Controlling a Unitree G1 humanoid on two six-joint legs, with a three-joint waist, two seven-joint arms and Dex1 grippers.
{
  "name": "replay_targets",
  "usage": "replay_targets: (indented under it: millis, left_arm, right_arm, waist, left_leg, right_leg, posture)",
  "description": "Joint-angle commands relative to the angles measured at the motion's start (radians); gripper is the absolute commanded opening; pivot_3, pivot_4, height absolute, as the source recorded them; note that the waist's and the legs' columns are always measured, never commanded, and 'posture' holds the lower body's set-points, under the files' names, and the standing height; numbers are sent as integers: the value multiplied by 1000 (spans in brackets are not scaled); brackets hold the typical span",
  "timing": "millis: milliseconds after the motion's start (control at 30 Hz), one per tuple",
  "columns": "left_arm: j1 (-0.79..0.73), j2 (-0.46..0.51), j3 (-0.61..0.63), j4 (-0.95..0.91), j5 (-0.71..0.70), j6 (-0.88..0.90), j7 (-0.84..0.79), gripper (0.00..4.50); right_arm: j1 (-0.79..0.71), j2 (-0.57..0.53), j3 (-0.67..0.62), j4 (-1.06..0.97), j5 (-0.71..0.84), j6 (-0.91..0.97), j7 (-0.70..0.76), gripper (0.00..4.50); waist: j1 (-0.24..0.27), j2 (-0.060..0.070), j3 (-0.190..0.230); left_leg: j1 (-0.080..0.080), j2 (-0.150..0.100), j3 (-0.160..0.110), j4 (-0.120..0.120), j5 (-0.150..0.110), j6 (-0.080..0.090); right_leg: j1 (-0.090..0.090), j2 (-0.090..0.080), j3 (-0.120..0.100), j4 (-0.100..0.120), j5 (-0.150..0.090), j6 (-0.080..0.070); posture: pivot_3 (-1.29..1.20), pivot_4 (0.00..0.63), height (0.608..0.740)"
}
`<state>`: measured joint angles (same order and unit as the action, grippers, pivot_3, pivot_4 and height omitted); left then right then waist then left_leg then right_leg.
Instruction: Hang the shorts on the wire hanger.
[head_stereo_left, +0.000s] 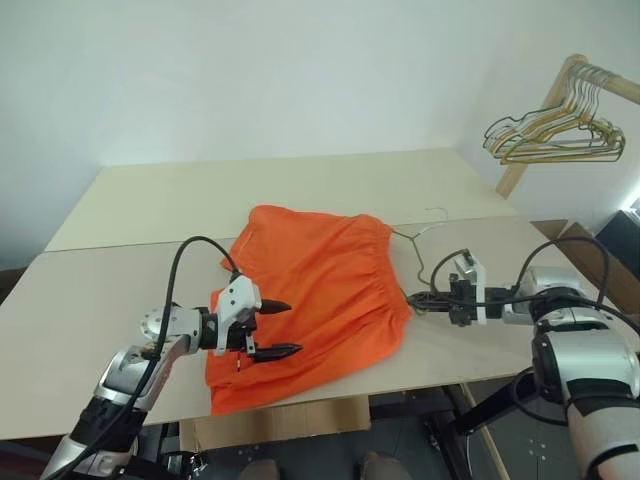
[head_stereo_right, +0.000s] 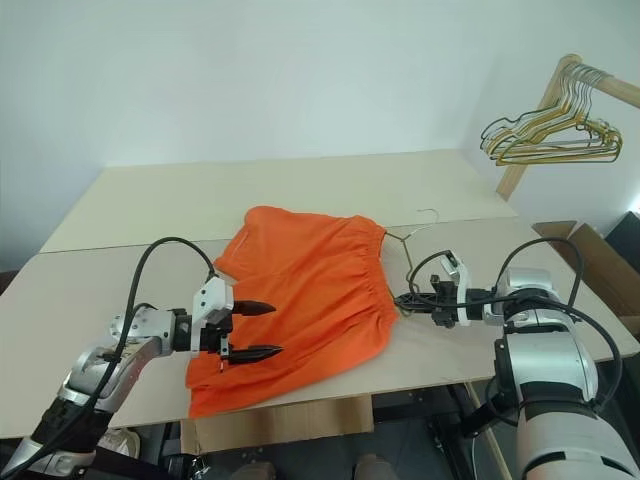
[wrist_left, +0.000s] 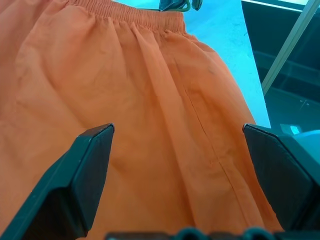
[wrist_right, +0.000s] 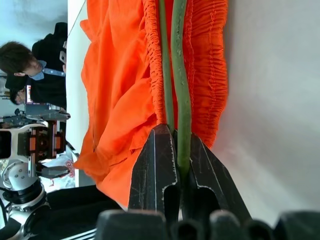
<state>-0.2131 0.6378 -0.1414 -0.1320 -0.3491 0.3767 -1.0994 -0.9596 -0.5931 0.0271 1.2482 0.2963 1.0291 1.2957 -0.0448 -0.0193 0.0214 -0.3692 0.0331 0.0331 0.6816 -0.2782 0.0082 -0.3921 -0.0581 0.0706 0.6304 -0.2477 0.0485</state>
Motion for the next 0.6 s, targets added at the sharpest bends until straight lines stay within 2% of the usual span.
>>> replay_targets:
  millis: [33,233,400,600]
  left_arm:
    - [-11,0,12,-20,1,-15,11,4462]
    - [-65,-25,105,-9,-82,-3,33,4462]
    - [-170,-54,168,69,-114,-11,56,4462]
    - [-452,-69,254,241,-185,-15,35,4462]
  right_arm:
    - [28,6,-41,-102,-11,-165,-42,0]
    - [146,3,-31,-377,-45,-388,-97,0]
    - [185,-16,-58,-556,-42,-427,-152,0]
    - [257,-46,-7,-785,-87,-534,-162,0]
  waist:
    - [0,0,0]
    - [1,1,0]
    - [1,1,0]
    - [3,1,0]
  left_leg:
    - [0,0,0,0,0,0]
    - [0,0,0,0,0,0]
    - [0,0,-1,0,0,0]
    - [-2,0,-1,0,0,0]
  right_leg:
    - [0,0,0,0,0,0]
    - [0,0,0,0,0,0]
    - [-1,0,0,1,0,0]
    - [-2,0,-1,0,0,0]
  posture:
    - [12,0,740]
    - [8,0,740]
    - [-5,0,740]
    - [-10,0,740]
